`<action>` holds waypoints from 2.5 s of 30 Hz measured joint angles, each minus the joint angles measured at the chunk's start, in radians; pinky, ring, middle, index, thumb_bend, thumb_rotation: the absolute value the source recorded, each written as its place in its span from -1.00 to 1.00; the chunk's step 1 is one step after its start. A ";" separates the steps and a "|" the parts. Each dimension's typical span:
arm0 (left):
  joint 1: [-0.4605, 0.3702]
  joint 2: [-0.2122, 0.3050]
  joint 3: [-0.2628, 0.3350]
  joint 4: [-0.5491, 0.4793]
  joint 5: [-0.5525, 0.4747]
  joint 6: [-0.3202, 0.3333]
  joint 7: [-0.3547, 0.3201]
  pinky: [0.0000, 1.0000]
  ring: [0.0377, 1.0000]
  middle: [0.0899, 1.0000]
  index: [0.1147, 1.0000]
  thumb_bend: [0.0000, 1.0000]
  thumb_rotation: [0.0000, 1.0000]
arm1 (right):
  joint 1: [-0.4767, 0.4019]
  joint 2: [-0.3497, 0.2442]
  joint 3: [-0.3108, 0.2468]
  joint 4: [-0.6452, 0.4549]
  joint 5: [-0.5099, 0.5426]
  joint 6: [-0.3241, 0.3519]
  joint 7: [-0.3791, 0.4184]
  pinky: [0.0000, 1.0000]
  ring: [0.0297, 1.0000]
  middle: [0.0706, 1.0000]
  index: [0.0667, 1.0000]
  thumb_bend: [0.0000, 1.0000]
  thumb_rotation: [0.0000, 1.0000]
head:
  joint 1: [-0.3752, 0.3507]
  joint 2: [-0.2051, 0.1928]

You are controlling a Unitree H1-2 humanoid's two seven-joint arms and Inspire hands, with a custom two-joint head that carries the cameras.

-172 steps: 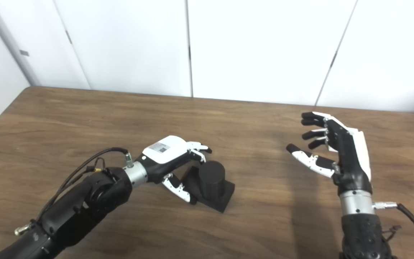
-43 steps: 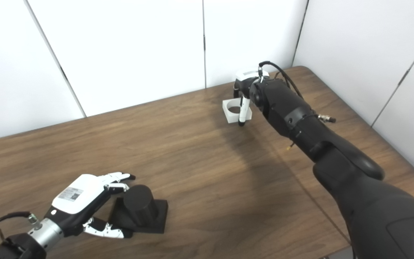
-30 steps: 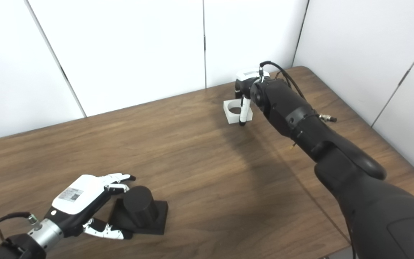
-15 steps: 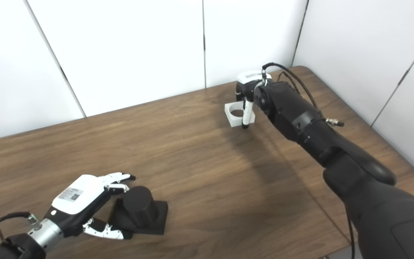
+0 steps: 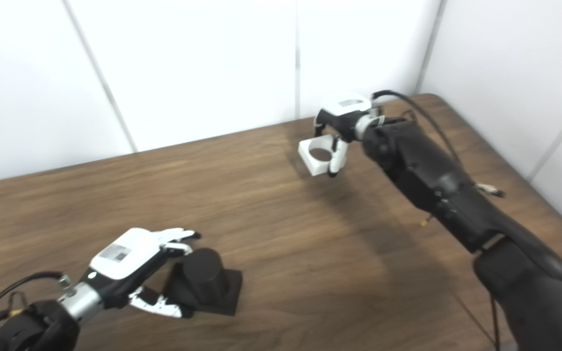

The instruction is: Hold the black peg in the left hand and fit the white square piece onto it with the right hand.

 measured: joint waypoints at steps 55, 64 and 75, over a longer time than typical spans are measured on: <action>-0.048 -0.063 -0.004 0.037 0.045 0.035 -0.036 0.55 0.83 0.81 -0.15 0.05 -0.85 | 0.045 0.074 -0.028 -0.608 0.241 -0.036 0.317 0.57 0.67 0.54 -0.12 0.04 -0.74 | 0.220 0.075; -0.051 -0.067 -0.003 0.037 0.054 0.039 -0.037 0.57 0.84 0.81 -0.15 0.05 -0.85 | 0.058 0.082 -0.006 -0.629 0.258 -0.048 0.336 0.53 0.65 0.52 -0.12 0.04 -0.73 | 0.220 0.077; -0.050 -0.067 -0.003 0.037 0.054 0.040 -0.038 0.55 0.84 0.81 -0.15 0.05 -0.85 | 0.063 0.103 0.018 -0.639 0.254 -0.053 0.366 0.56 0.66 0.52 -0.12 0.04 -0.74 | 0.213 0.087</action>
